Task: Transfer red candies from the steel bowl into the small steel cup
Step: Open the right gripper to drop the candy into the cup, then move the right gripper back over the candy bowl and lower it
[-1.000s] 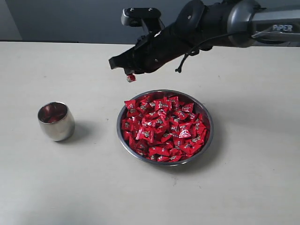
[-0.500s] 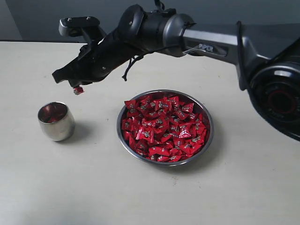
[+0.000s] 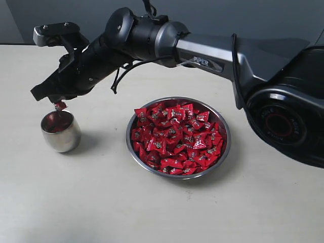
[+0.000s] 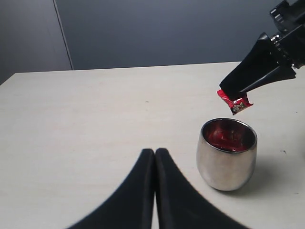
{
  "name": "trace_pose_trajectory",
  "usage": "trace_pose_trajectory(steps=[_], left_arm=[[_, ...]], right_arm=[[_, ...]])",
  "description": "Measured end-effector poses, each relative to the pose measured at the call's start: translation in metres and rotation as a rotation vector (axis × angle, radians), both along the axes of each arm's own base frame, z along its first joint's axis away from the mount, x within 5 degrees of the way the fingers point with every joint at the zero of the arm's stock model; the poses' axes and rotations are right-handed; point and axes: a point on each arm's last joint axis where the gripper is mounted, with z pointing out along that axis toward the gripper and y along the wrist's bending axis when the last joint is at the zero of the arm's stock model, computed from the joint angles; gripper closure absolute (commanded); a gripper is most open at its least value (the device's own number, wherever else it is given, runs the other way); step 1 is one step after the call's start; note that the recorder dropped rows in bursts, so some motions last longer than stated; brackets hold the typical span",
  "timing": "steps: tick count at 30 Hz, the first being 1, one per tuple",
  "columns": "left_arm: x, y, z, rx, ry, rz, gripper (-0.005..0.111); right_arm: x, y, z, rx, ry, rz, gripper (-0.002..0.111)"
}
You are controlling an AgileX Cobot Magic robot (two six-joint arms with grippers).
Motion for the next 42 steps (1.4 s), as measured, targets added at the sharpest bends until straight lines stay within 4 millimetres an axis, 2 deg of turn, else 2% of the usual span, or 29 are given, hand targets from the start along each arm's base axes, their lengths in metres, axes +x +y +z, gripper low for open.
trace_pose_trajectory(steps=[7, 13, 19, 20, 22, 23, 25, 31, 34, 42], left_arm=[[0.000, 0.000, 0.000, 0.000, 0.000, 0.000, 0.106], [0.000, 0.000, 0.000, 0.000, 0.000, 0.000, 0.106], [0.000, 0.000, 0.000, 0.000, 0.000, 0.000, 0.106], [0.000, 0.000, 0.000, 0.000, 0.000, 0.000, 0.106], [0.000, 0.000, 0.000, 0.000, 0.000, 0.000, 0.106], [0.000, 0.000, 0.000, 0.000, 0.000, 0.000, 0.106], [0.000, 0.000, 0.000, 0.000, 0.000, 0.000, 0.106], [0.000, 0.000, 0.000, 0.000, 0.000, 0.000, 0.106], [0.000, 0.000, 0.000, 0.000, 0.000, 0.000, 0.106], [0.000, 0.000, 0.000, 0.000, 0.000, 0.000, 0.106]], right_arm=[[-0.008, 0.004, -0.001, -0.008, -0.017, 0.048, 0.109], [-0.014, 0.010, -0.022, -0.043, 0.008, 0.072, 0.109], [-0.013, 0.010, -0.023, -0.044, -0.015, 0.079, 0.109], [-0.013, 0.010, -0.023, -0.044, -0.023, 0.082, 0.106], [-0.013, 0.010, -0.023, -0.044, -0.025, 0.084, 0.086], [-0.013, 0.010, -0.023, -0.045, -0.026, 0.084, 0.072], [-0.013, 0.010, -0.023, -0.048, -0.030, 0.086, 0.063], [-0.013, 0.009, -0.023, -0.051, -0.035, 0.091, 0.087], [-0.012, 0.008, -0.019, -0.064, -0.067, 0.100, 0.107], [-0.009, -0.004, 0.033, -0.030, -0.206, 0.095, 0.109]])
